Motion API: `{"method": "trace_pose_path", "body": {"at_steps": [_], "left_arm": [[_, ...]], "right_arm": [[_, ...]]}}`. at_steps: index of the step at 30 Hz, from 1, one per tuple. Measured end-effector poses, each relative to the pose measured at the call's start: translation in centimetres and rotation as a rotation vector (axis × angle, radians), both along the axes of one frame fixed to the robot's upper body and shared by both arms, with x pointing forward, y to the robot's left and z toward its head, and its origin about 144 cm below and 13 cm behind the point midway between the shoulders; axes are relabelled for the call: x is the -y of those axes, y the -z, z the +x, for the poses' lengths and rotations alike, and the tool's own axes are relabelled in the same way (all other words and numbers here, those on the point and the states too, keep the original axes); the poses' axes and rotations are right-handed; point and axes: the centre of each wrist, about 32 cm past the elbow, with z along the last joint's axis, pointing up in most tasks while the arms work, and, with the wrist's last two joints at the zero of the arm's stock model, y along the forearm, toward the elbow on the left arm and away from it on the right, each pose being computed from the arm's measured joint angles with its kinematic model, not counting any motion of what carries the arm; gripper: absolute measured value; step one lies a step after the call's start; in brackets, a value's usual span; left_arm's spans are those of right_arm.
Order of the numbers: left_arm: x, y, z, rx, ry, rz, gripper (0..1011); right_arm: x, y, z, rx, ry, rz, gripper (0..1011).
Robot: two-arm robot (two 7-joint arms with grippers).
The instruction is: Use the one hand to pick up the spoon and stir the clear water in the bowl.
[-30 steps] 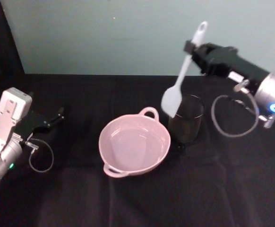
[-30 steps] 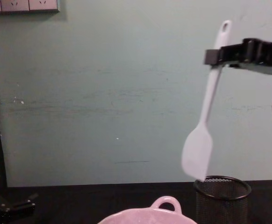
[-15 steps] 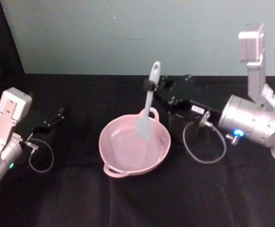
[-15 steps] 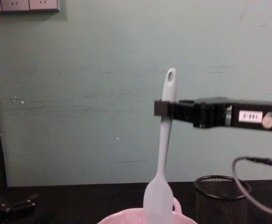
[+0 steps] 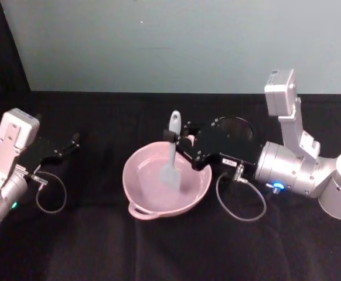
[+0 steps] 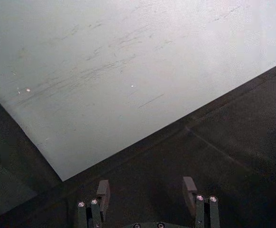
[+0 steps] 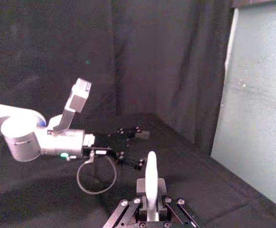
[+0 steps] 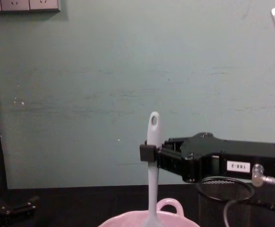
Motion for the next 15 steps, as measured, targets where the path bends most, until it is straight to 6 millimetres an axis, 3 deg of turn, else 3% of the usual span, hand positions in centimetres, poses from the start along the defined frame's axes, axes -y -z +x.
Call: {"method": "trace_pose_path", "body": {"at_steps": [15], "left_arm": [[0.00,0.00,0.00,0.000,0.000,0.000,1011]], "right_arm": [[-0.97,0.83,0.39,-0.106,-0.061,-0.014,118]]}}
